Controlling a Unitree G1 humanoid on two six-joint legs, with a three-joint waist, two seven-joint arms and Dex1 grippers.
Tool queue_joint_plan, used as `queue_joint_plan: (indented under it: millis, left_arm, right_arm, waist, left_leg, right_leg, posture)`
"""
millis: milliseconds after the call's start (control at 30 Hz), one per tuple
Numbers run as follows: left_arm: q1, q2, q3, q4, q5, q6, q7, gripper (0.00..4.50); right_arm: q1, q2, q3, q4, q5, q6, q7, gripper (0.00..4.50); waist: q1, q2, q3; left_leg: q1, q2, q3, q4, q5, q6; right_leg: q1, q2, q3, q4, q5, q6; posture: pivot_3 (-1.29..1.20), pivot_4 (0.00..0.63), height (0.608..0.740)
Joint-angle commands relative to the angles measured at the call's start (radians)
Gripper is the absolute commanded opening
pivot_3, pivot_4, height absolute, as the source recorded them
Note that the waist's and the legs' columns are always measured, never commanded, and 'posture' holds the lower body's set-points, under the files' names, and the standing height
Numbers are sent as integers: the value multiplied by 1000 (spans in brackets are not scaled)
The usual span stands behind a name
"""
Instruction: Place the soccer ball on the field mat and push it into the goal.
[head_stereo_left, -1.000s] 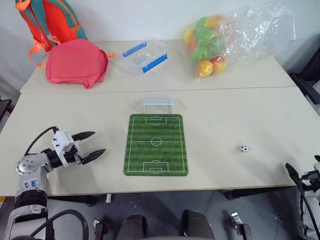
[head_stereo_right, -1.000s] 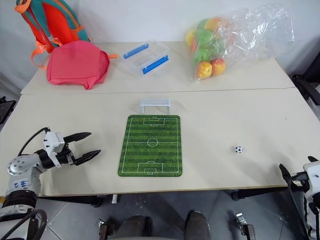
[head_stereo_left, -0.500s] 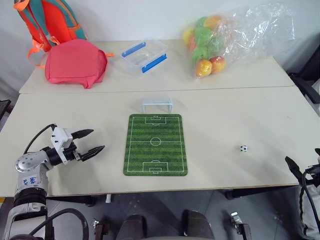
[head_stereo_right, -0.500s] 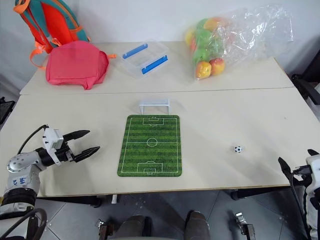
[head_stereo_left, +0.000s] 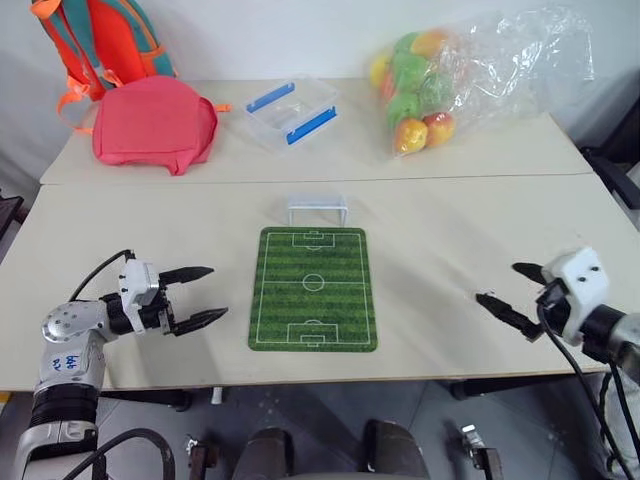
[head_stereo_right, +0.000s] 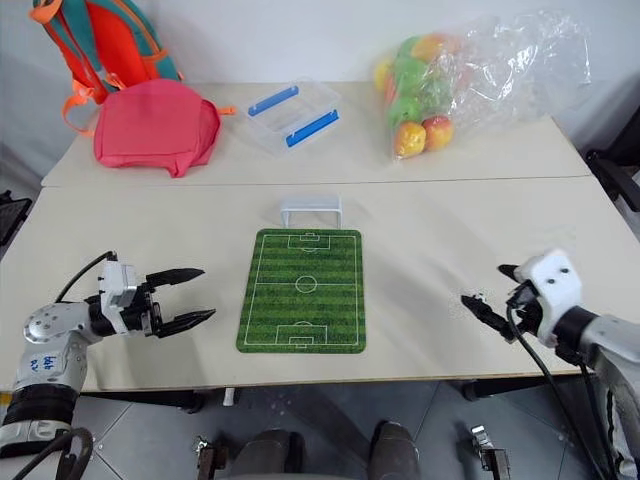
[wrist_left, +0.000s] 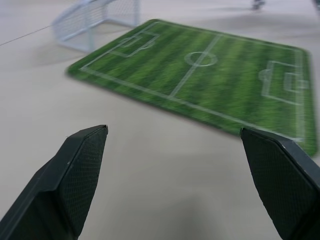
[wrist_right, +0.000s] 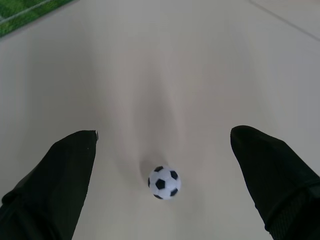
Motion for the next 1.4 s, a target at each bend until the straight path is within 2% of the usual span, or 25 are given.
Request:
queue_joint_plan:
  millis: [33, 333, 433, 733, 767, 967, 1133, 1267, 1333, 1400]
  left_arm:
    - [39, 39, 38, -66, -27, 25, 2, 4500]
    - [102, 63, 69, -137, -38, 63, 32, 4500]
    - [101, 57, 67, -145, -38, 65, 40, 4500]
    - [53, 34, 47, -110, -33, 41, 36, 4500]
    - [44, 30, 44, -103, -33, 34, 31, 4500]
    - [5, 3, 25, -56, -36, -24, -30, 4500]
    - [-16, -34, 37, 12, -54, -114, -78, 4500]
    - [5, -40, 51, 39, -66, -156, -110, 4500]
    - [35, -36, 60, 33, -78, -163, -126, 4500]
    - [67, -29, 67, 22, -84, -164, -140, 4500]
  right_arm:
    - [-43, -9, 41, 81, -42, -54, 58, 4467]
    - [-60, 23, 66, 186, -91, -96, 89, 4467]
    - [-61, 47, 60, 202, -93, -112, 84, 3931]
    - [-80, 62, 33, 141, -75, -93, 78, 975]
    - [-90, 60, 27, 119, -62, -83, 77, 856]
    - [-238, 35, 66, -76, 23, 110, 52, 857]
    - [-506, 105, 276, -207, 119, 358, 49, 857]
    - [-632, 183, 464, -243, 99, 410, 69, 857]
    - [-683, 233, 567, -247, 79, 422, 79, 857]
    - [-716, 273, 646, -239, 72, 442, 95, 857]
  waist:
    - [2, 0, 0]
    - [6, 0, 0]
    - [5, 0, 0]
    - [4, 0, 0]
    - [4, 0, 0]
    - [0, 0, 0]
    - [-1, 0, 0]
    - [2, 0, 0]
    - [-1, 0, 0]
    - [-2, 0, 0]
  left_leg:
    - [0, 0, 0, 0, 0, 0]
    - [-1, 0, 0, 1, 0, 0]
    - [0, 0, 0, 1, 0, 0]
    - [0, 0, 0, 1, 0, 0]
    - [0, 0, 0, 1, 0, 0]
    - [0, 1, 0, 2, 0, 0]
    - [-1, 1, 0, 3, -1, -1]
    - [-4, 2, -1, 3, -1, -1]
    - [-14, 1, -1, 9, -2, 0]
    - [-16, 1, -1, 10, -2, 0]
  right_leg:
    - [0, 0, 0, 0, 0, 0]
    - [0, 0, 0, 0, 0, 0]
    - [0, 0, 0, 0, 0, 0]
    - [0, 0, 0, 1, 0, 0]
    - [0, 0, 0, 1, 0, 0]
    - [0, 1, 0, 1, 0, 0]
    - [-2, 2, 0, 1, 0, -1]
    - [-4, 2, -1, 1, 0, -1]
    - [-11, 2, -1, 3, 0, -1]
    - [-13, 2, 0, 4, 1, -1]
  posture:
    - [0, 150, 740]
    - [0, 150, 740]
    - [0, 150, 740]
    - [0, 150, 740]
    - [0, 150, 740]
    - [0, 150, 740]
    - [0, 150, 740]
    - [0, 150, 740]
    - [0, 150, 740]
    - [0, 150, 740]
